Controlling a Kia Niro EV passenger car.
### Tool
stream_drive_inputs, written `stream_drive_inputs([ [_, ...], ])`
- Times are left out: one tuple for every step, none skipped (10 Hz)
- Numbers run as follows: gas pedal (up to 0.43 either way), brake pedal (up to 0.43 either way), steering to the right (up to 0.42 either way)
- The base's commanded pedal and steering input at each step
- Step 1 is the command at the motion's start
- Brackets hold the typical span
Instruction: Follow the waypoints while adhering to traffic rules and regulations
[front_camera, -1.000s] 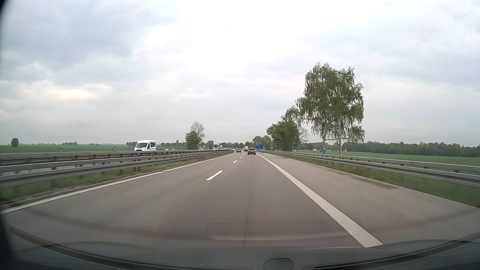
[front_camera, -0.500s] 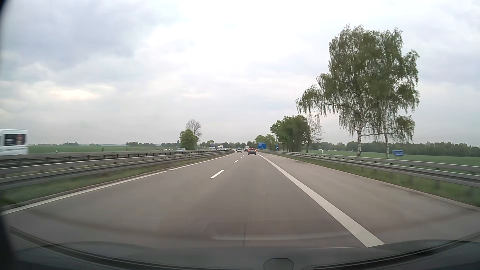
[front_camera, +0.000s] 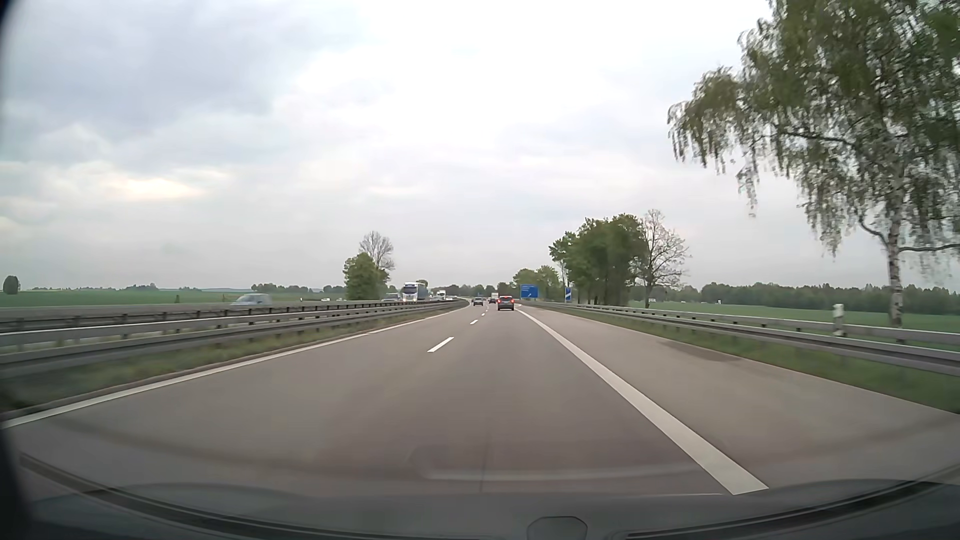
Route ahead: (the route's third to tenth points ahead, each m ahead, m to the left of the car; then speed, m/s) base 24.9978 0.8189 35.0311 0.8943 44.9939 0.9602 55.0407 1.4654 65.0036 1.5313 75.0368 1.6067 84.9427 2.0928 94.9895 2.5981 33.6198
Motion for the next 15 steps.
stream_drive_inputs([
  [0.209,0.000,-0.003],
  [0.220,0.000,-0.003],
  [0.228,0.000,-0.003],
  [0.228,0.000,-0.003],
  [0.228,0.000,-0.003],
  [0.228,0.000,-0.003],
  [0.228,0.000,-0.004],
  [0.228,0.000,-0.003],
  [0.228,0.000,-0.003],
  [0.228,0.000,-0.004],
  [0.228,0.000,-0.003],
  [0.228,0.000,-0.004],
  [0.228,0.000,-0.004],
  [0.228,0.000,-0.004],
  [0.220,0.000,-0.004],
])
